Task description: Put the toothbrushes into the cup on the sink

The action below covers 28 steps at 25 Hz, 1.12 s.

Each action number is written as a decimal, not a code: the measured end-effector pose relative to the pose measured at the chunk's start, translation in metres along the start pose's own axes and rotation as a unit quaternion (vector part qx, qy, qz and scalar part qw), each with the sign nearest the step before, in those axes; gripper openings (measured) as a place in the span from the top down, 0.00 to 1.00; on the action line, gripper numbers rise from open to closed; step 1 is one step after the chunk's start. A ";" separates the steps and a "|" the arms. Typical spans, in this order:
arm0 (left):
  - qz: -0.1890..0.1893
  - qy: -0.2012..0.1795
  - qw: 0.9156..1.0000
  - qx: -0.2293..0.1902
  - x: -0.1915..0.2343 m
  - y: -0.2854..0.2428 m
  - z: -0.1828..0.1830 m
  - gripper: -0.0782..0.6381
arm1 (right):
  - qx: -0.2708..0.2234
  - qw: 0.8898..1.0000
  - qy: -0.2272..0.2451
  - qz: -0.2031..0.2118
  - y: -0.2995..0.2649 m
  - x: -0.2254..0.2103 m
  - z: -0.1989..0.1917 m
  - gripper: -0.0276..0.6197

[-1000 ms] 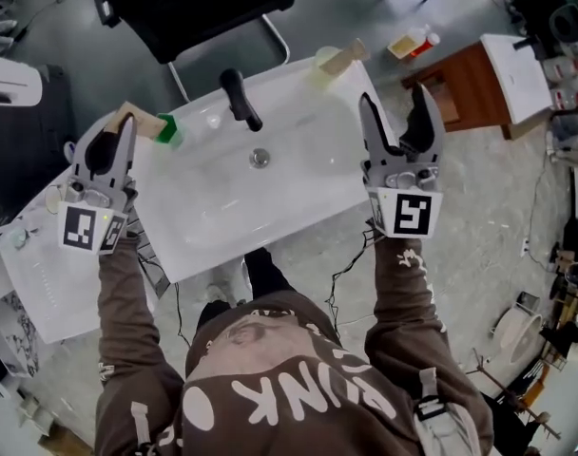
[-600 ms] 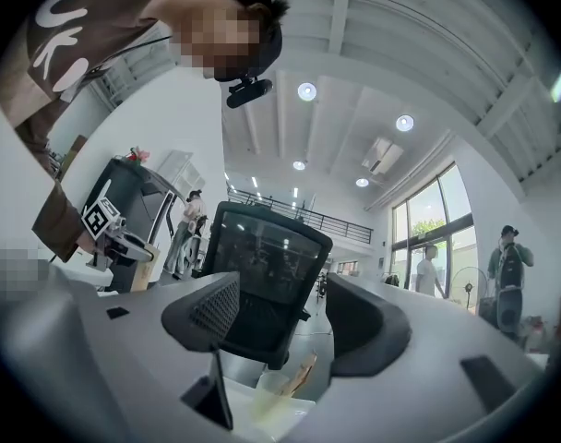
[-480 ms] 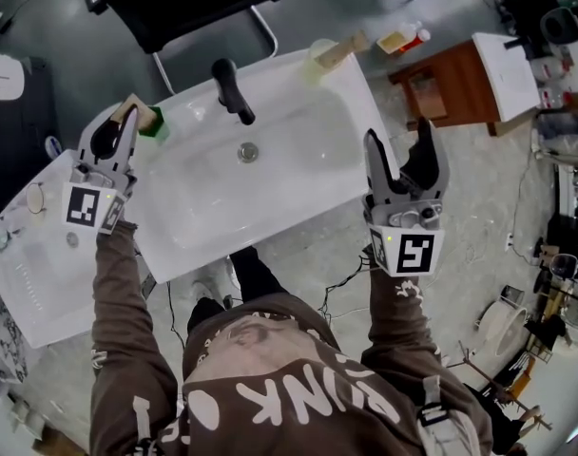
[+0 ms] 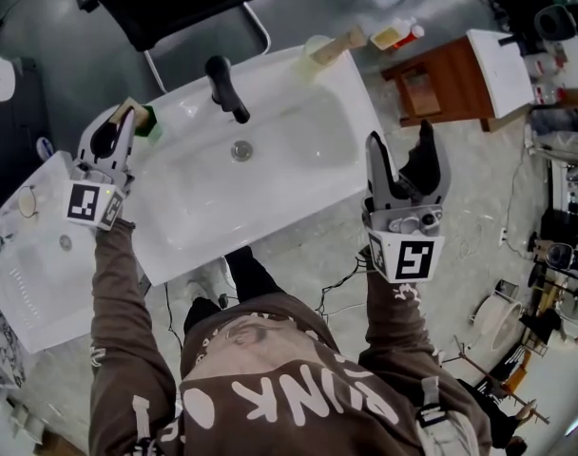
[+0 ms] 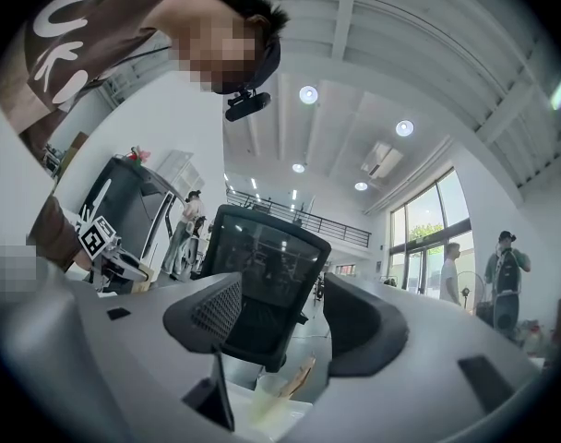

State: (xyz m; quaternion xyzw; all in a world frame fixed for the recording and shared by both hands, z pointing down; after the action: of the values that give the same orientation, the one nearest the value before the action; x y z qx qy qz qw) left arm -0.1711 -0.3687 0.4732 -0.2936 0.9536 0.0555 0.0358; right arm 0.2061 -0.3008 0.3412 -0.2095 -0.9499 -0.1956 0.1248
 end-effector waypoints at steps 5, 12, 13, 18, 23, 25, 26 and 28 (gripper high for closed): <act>-0.003 -0.005 1.000 0.000 0.000 -0.003 -0.001 0.83 | 0.002 1.000 -0.004 -0.001 -0.001 0.000 -0.002 0.51; -0.013 -0.001 1.000 -0.017 -0.001 0.000 0.010 0.63 | -0.001 1.000 -0.010 -0.002 -0.004 0.006 -0.004 0.51; -0.016 -0.007 1.000 -0.019 -0.002 0.001 0.015 0.60 | -0.002 1.000 -0.012 -0.002 -0.004 0.007 -0.003 0.51; -0.036 -0.030 0.998 -0.029 -0.011 0.016 0.059 0.48 | -0.015 1.000 -0.020 0.000 -0.006 0.020 0.010 0.50; -0.055 -0.051 0.996 -0.052 -0.031 0.051 0.133 0.46 | -0.032 0.999 -0.036 0.007 -0.003 0.044 0.040 0.49; -0.066 -0.064 0.993 -0.070 -0.044 0.072 0.164 0.46 | -0.037 0.998 -0.043 0.011 0.002 0.059 0.054 0.49; -0.070 -0.069 0.992 -0.078 -0.051 0.083 0.179 0.46 | -0.039 0.998 -0.047 0.013 0.005 0.068 0.062 0.49; -0.080 -0.069 0.991 -0.087 -0.064 0.109 0.200 0.46 | -0.041 0.997 -0.057 0.018 0.016 0.090 0.079 0.49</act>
State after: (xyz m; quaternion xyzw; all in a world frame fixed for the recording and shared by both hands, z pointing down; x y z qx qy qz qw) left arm -0.1722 -0.2183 0.2911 -0.3662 0.9140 0.1554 0.0797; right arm 0.1220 -0.2228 0.3043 -0.2421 -0.9427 -0.2202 0.0652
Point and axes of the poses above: the fingertips, and each gripper's own axes: y backward along the fingers, x to its left, z out of its top, the point moved 2 cm from there along y, backward along the fingers, and after that the axes turned 9 degrees about -x, right-handed, at the moved point
